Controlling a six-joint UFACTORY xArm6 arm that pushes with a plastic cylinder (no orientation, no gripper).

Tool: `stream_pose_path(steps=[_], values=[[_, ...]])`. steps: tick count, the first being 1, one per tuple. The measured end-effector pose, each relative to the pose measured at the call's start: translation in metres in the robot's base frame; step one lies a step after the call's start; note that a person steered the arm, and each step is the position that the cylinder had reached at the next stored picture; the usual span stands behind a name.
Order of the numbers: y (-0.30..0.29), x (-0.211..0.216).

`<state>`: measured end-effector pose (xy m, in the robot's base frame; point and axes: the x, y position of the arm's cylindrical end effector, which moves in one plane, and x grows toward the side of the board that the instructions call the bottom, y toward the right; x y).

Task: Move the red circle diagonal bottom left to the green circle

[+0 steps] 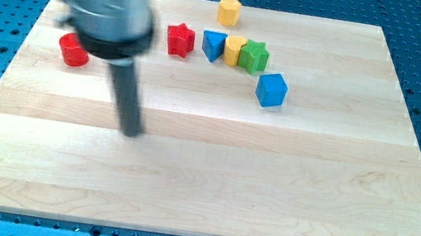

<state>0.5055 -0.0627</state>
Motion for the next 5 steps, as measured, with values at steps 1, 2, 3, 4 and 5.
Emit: stream_pose_path(steps=[1, 2, 3, 4, 5], values=[[0.063, 0.002], [0.09, 0.005], [0.122, 0.019], [0.139, 0.022], [0.153, 0.024]])
